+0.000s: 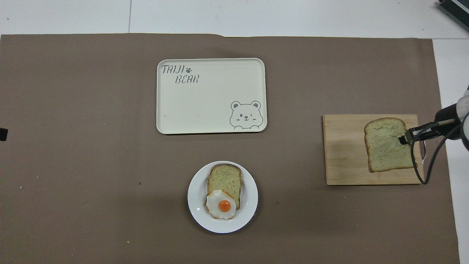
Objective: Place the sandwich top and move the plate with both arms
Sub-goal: 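Lift the bread slice with the right gripper and carry it over the plate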
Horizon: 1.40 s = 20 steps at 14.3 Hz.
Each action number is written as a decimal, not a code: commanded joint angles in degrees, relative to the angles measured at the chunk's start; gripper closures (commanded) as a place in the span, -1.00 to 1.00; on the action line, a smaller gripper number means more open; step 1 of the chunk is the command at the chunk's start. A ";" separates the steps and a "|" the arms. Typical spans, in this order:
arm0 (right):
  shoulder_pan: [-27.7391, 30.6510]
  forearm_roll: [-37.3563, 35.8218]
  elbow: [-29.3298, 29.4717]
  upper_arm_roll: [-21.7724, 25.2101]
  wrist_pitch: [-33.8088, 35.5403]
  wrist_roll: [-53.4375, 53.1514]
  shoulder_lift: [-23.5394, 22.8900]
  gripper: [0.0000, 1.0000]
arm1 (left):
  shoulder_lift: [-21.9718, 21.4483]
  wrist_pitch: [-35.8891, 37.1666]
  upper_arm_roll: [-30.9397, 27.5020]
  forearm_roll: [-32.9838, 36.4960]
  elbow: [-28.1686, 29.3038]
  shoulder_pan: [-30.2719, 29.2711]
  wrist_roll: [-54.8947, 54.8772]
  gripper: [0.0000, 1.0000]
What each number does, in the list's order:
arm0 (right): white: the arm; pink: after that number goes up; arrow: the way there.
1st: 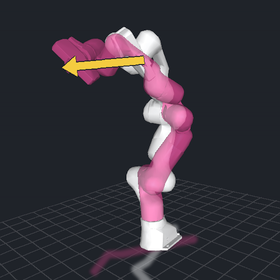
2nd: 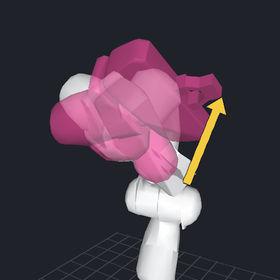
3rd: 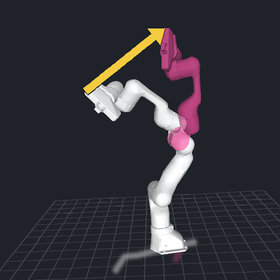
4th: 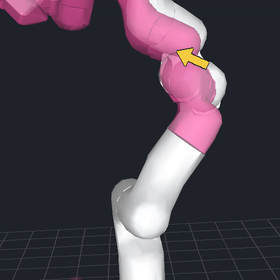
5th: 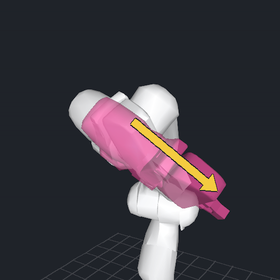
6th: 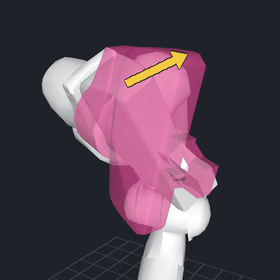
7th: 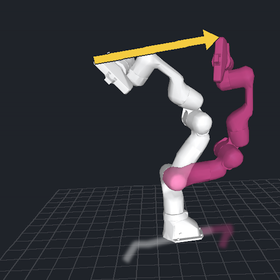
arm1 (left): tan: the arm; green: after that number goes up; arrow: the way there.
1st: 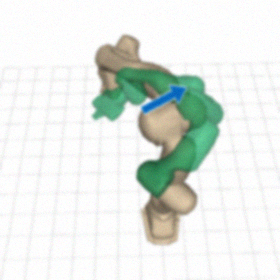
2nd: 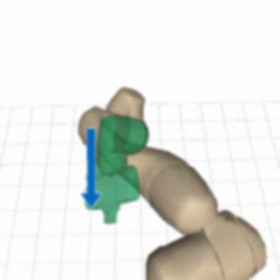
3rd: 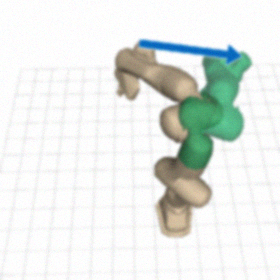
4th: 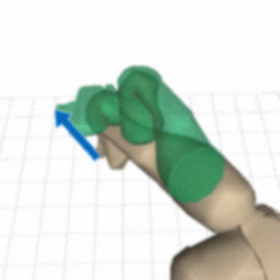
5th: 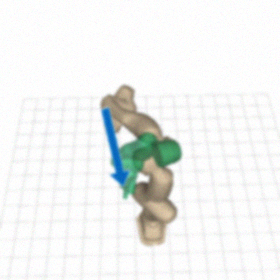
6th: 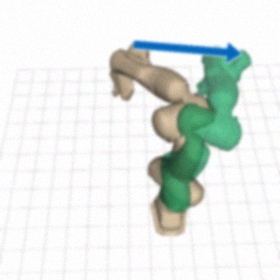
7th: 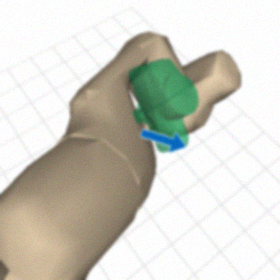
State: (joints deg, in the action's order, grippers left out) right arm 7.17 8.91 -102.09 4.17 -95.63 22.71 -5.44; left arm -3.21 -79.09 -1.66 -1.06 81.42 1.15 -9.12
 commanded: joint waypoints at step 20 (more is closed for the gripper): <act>-31.32 14.72 -7.25 -2.24 -14.23 -27.28 -1.68 1.00 | -1.36 -0.19 0.07 0.19 1.64 -0.28 -0.20 -1.00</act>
State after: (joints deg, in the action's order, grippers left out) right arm -21.83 21.64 -107.75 1.73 -107.92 -4.23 -7.04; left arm -3.21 -79.09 -1.66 -1.06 81.42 1.15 -9.12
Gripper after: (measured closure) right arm 0.899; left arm 0.000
